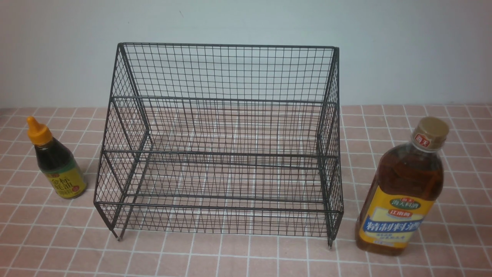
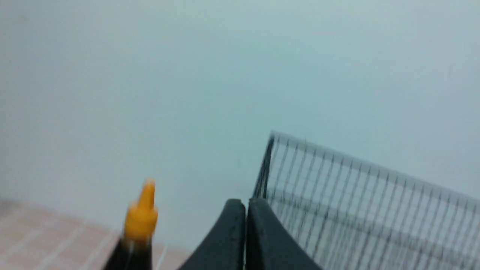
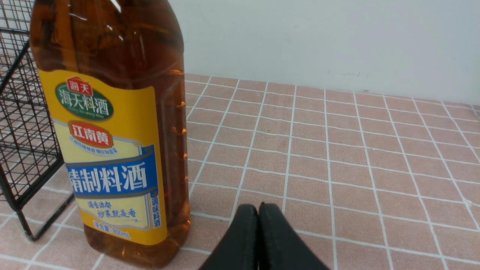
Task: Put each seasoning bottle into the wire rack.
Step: Use the left arm to grab the condiment bottle closest to it
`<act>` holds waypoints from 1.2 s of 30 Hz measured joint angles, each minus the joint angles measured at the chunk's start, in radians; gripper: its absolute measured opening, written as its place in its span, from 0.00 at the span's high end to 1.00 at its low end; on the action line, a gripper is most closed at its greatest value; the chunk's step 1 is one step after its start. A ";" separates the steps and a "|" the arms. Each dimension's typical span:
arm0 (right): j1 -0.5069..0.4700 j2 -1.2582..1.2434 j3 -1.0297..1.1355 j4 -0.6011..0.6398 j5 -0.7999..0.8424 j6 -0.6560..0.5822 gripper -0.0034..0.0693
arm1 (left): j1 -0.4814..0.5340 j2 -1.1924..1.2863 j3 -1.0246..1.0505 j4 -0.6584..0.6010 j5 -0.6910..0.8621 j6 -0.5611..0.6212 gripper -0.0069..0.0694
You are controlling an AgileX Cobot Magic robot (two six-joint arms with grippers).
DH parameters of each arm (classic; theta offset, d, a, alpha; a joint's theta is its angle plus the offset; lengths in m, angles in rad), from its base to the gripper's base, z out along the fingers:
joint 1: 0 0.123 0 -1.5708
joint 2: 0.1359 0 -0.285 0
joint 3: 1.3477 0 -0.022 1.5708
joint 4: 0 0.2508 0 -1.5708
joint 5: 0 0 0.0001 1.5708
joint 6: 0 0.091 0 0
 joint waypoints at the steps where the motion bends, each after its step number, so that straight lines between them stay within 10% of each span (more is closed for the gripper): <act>1: 0.000 0.000 0.000 0.000 0.000 0.000 0.97 | 0.000 0.000 0.000 -0.013 -0.125 -0.004 0.92; 5: 0.000 0.000 0.000 0.000 0.000 0.000 0.97 | 0.000 0.002 -0.011 0.023 -0.294 -0.004 0.92; 15: 0.000 0.000 0.000 0.000 0.000 0.002 0.97 | 0.000 0.287 -0.269 0.233 -0.138 -0.004 0.89; 29: 0.000 0.000 0.000 0.000 0.000 0.003 0.97 | 0.000 0.917 -0.445 0.141 -0.213 0.053 0.37; 36: 0.000 0.000 0.000 0.000 0.000 0.003 0.97 | 0.000 1.146 -0.445 -0.141 -0.387 0.230 0.20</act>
